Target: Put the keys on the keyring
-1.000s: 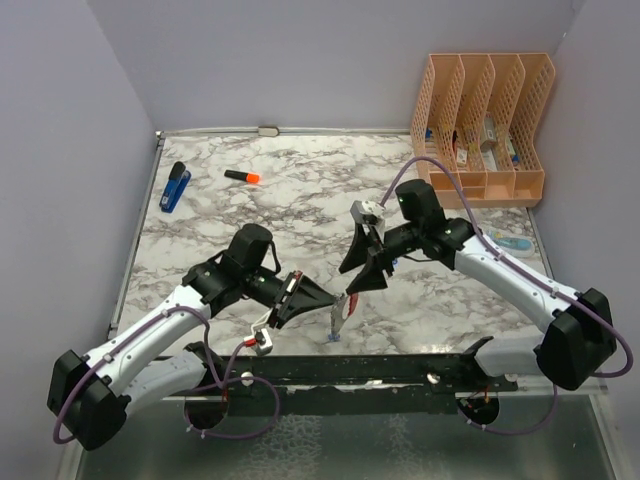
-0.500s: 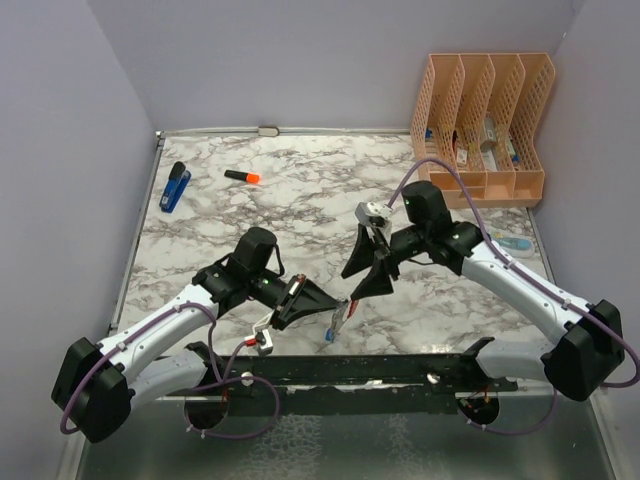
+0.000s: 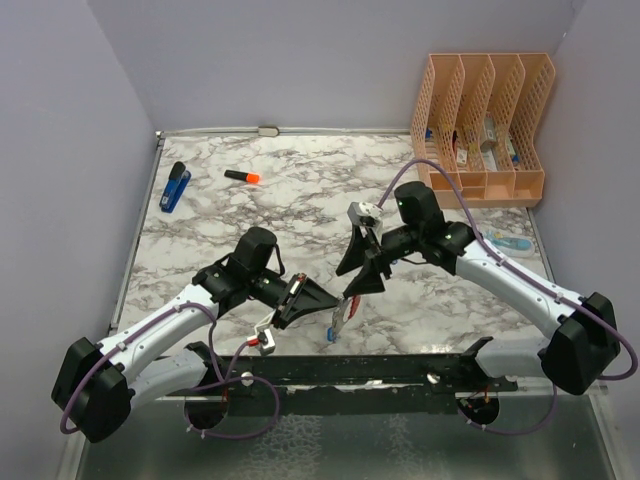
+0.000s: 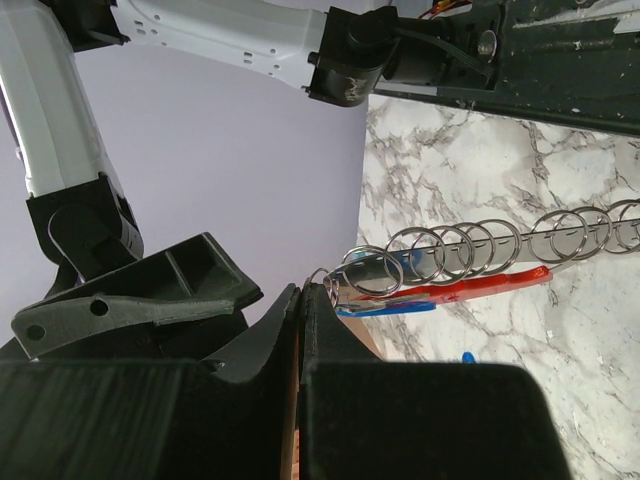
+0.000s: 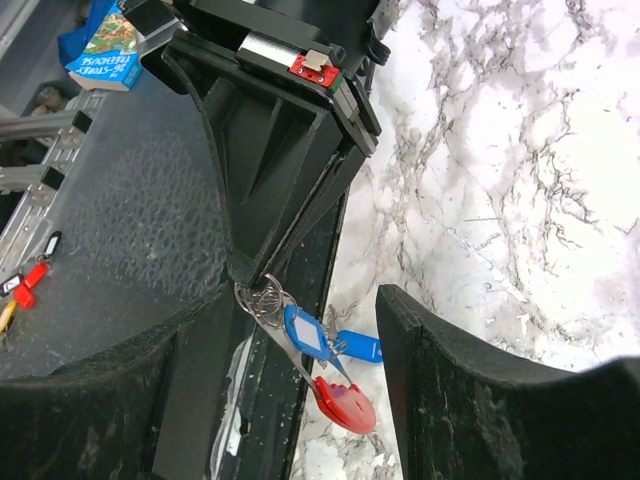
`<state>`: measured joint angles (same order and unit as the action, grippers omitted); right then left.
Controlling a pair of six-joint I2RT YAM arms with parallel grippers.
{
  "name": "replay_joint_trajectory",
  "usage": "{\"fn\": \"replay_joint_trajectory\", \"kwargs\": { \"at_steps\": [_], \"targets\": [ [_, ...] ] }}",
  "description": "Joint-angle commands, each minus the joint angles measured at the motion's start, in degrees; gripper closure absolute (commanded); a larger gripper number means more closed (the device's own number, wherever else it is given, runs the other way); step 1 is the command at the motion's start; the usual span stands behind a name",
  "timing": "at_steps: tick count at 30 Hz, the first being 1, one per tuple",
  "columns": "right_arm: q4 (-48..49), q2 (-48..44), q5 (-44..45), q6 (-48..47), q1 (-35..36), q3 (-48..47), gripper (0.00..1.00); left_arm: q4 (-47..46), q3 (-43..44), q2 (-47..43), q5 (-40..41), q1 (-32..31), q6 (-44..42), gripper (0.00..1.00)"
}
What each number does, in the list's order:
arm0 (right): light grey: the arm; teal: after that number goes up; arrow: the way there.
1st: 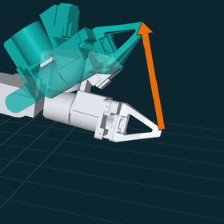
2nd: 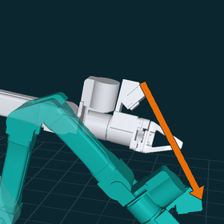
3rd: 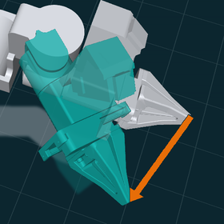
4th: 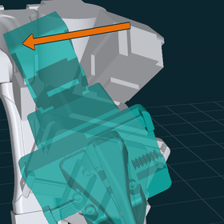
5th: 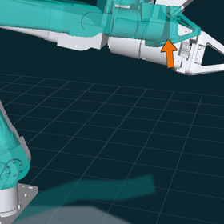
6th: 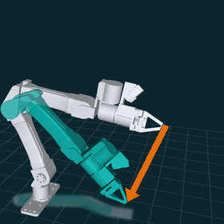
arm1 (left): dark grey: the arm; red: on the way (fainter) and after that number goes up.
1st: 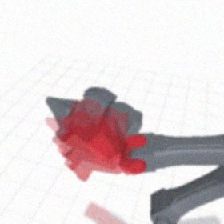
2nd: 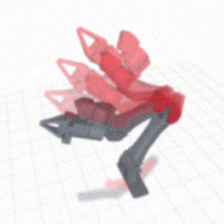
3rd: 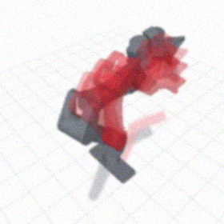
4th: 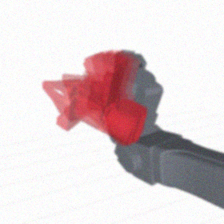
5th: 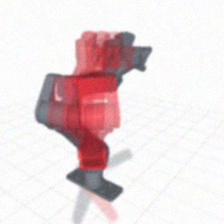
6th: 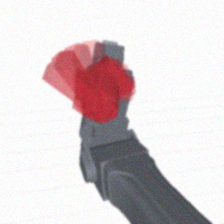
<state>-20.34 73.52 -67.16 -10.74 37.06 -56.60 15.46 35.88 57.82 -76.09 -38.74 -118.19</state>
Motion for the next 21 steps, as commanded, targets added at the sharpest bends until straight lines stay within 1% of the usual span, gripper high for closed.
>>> {"fn": "replay_joint_trajectory", "kwargs": {
  "at_steps": [1,10,21],
  "targets": [
    [2.26,1.09,0.74,0.15,0.45,0.03,0.40,-1.45,1.31,-0.26,-0.09,-0.28,-40.94,1.00],
    [1.53,2.83,-1.39,-0.35,1.34,1.22,0.40,-1.99,1.30,-0.52,0.64,-0.27,-40.90,1.00],
    [0.57,3.85,-1.70,-0.82,2.04,2.23,0.41,-2.41,1.13,-0.91,1.39,-0.28,-40.91,1.00]
  ]
}}
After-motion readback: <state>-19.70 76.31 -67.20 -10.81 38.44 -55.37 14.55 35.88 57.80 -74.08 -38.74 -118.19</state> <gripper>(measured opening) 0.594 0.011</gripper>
